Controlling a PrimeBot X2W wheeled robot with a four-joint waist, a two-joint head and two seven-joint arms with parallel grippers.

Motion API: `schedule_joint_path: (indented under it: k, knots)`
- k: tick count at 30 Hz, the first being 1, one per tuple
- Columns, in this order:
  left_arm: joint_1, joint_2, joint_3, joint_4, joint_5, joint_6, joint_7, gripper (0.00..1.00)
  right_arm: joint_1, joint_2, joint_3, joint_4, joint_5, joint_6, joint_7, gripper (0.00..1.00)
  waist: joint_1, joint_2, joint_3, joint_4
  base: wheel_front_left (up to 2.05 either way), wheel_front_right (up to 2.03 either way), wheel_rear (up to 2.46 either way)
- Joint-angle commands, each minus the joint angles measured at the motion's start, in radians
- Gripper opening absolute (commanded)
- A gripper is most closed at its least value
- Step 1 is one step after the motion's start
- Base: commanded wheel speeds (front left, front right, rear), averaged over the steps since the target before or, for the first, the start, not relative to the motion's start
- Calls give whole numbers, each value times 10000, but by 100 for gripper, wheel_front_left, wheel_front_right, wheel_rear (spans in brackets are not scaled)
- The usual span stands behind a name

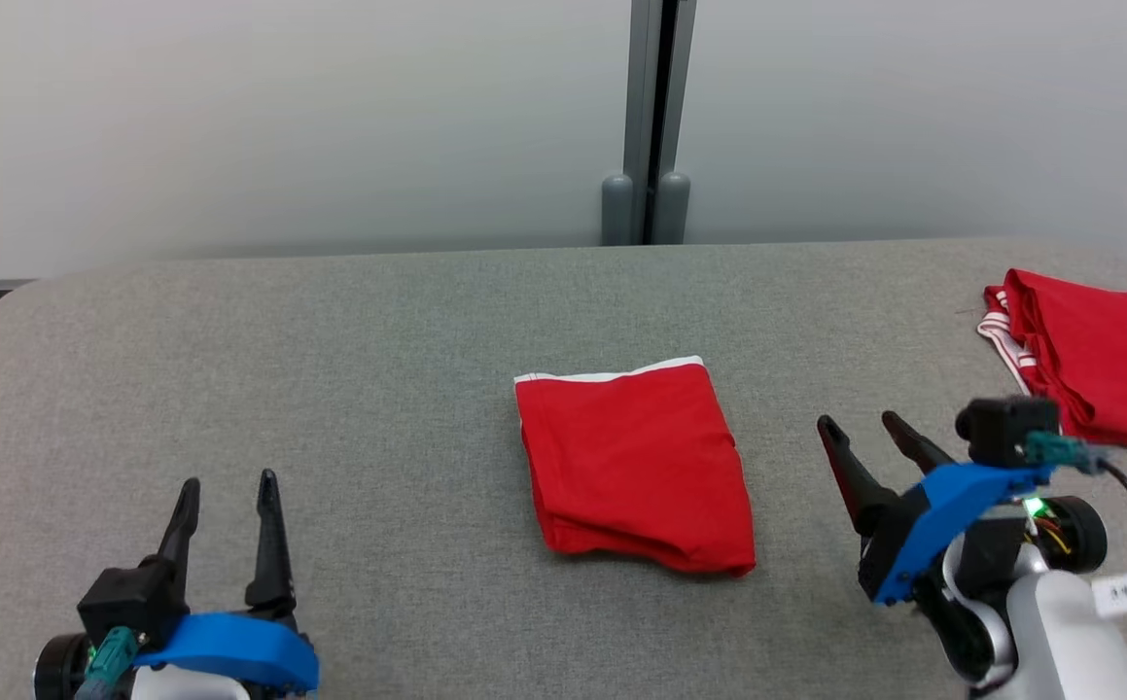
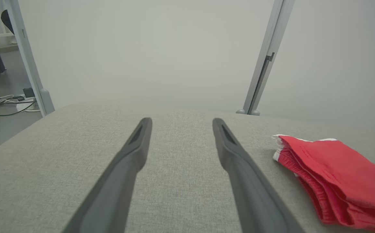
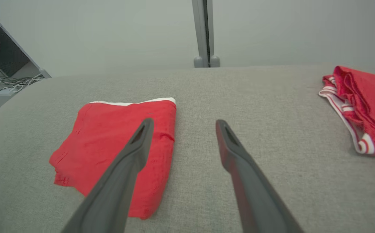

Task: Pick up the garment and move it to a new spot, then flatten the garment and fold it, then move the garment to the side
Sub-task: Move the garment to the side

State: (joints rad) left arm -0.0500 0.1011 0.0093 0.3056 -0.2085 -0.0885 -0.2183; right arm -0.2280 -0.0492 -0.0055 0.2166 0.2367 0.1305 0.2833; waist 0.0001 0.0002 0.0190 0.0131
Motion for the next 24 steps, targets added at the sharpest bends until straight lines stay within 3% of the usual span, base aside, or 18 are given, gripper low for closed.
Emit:
schedule_joint_path:
  k: [1, 6, 11, 21, 24]
  knots:
    - [-164, 52, -62, 20, 22, 15, 43, 100, -234, -31, 5, 190, 159, 5, 250, 100, -1, -2, 84, 78, 0, 0, 0]
    - [-662, 50, -276, 107, 7, -49, 219, 100, -1698, -26, 37, 1796, 444, 5, 1355, 100, -1, -2, 474, 401, 0, 0, 0]
    - [-963, 38, -462, 145, -21, -91, 144, 100, -2704, -34, 110, 3528, 911, 5, 1446, 100, -1, -2, 873, 818, 0, 0, 0]
    - [-1317, -54, -816, 252, -137, -163, -36, 100, -3954, -29, -302, 6691, 340, 5, 1096, 100, -1, -2, 1410, 1453, 0, 0, 0]
    - [-1359, -86, -893, 315, -182, -162, -88, 100, -4099, 9, 153, 7446, 706, 5, 1456, 98, -1, -2, 1413, 1499, 0, 0, 0]
